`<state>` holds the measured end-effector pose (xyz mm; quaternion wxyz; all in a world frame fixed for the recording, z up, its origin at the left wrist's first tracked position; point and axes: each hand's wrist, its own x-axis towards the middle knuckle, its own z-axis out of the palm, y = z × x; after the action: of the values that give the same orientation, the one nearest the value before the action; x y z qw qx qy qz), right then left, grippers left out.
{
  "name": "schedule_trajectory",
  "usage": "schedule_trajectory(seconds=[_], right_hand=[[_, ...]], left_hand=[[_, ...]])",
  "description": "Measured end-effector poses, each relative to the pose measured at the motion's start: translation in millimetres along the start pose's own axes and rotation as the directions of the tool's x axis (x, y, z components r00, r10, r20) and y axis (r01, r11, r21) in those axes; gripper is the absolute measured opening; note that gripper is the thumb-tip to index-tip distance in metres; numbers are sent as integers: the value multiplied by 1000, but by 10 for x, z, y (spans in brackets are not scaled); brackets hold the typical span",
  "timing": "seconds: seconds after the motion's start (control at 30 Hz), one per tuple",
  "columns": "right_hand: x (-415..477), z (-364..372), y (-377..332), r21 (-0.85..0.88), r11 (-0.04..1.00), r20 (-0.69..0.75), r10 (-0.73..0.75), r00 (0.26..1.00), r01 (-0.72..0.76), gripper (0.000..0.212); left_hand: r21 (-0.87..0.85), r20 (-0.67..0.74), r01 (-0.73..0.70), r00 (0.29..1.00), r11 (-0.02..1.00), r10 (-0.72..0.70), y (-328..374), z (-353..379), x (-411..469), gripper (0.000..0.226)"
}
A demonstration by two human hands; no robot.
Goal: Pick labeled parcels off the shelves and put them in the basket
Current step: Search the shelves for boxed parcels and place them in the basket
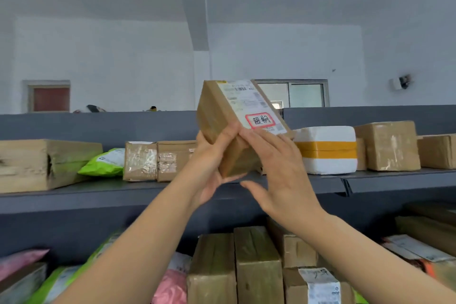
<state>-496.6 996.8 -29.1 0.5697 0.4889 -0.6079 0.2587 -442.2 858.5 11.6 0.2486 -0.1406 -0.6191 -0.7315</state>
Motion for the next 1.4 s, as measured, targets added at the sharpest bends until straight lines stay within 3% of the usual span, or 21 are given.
schedule_trajectory(seconds=[0.1, 0.2, 0.33, 0.53, 0.67, 0.77, 1.03, 1.13, 1.2, 1.3, 1.4], right_hand=[[-93, -68, 63, 173, 983, 128, 40, 991, -62, 82], [-191, -86, 166, 171, 979, 102, 92, 991, -108, 76], [-197, -169, 305, 197, 936, 16, 294, 956, -292, 72], [-160, -165, 390, 254, 830, 191, 461, 867, -497, 80], [-155, -77, 538, 218, 799, 217, 520, 826, -560, 75], [-133, -19, 658, 236, 751, 215, 579, 787, -617, 72], [-26, -39, 466, 396, 657, 187, 627, 757, -642, 55], [-31, -197, 315, 433, 659, 166, 612, 773, -615, 37], [-97, -339, 242, 409, 661, 141, 635, 759, -629, 39], [-303, -603, 142, 325, 645, 76, 711, 699, -691, 48], [-698, -957, -8, 216, 566, 3, 815, 580, -796, 55]], left_hand=[[72, -19, 21, 1000, 997, -20, -70, -53, -9, 84], [94, -26, 10, 1000, 995, -7, -123, -58, -32, 70], [91, -54, 0, 999, 996, 5, -119, -40, -30, 70], [143, -116, -35, 992, 989, 52, -102, -72, 69, 49], [147, -264, -161, 944, 976, 196, -30, -192, 225, 62], [181, -290, -219, 920, 959, 265, 40, -296, 282, 73], [189, -15, -235, 970, 953, 242, -36, -164, 366, 74], [133, 85, -233, 971, 963, 223, -138, 40, 376, 78], [70, 164, -212, 966, 975, 199, -215, 167, 359, 81], [-6, 299, -169, 940, 986, 163, -386, 371, 323, 86], [-48, 462, -104, 880, 993, 114, -672, 677, 202, 76]])
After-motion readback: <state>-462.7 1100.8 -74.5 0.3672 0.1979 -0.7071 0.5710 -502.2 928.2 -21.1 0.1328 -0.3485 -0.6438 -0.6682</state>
